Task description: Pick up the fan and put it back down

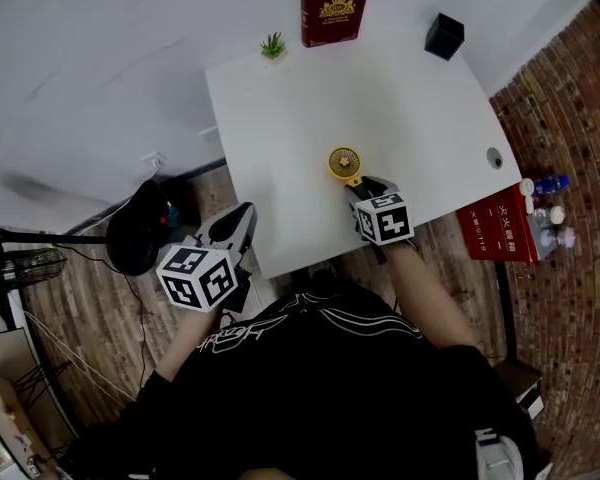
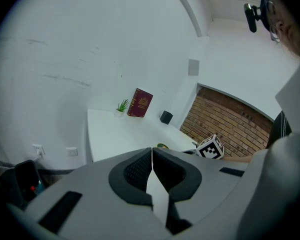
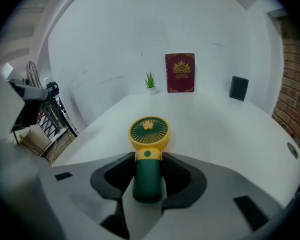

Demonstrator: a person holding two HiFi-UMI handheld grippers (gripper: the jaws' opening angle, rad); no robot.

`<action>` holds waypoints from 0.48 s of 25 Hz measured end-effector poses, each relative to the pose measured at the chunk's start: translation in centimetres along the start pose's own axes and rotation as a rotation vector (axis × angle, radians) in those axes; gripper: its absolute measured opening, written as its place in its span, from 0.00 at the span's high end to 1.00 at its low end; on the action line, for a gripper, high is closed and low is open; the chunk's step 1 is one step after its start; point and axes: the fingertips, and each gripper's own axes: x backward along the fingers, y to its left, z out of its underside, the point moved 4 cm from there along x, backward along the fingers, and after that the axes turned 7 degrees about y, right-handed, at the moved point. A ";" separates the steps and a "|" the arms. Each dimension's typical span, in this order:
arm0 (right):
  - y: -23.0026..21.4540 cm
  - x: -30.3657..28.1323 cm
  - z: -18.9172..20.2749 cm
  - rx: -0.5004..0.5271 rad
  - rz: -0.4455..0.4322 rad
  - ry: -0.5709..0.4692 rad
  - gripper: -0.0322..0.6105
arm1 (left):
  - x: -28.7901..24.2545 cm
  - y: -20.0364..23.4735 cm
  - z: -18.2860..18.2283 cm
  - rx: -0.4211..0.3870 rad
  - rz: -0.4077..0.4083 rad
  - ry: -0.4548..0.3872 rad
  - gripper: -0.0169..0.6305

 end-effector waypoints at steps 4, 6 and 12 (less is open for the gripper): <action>0.2 -0.3 0.2 0.024 0.025 0.020 0.68 | 0.3 0.2 0.2 0.005 -0.004 -0.001 0.92; 0.2 -0.4 0.2 0.026 0.030 0.021 0.68 | 0.4 0.1 0.4 0.008 -0.004 0.000 0.92; 0.5 -0.4 0.8 0.021 0.025 0.031 0.46 | 0.9 -0.1 0.9 0.015 -0.001 -0.001 0.92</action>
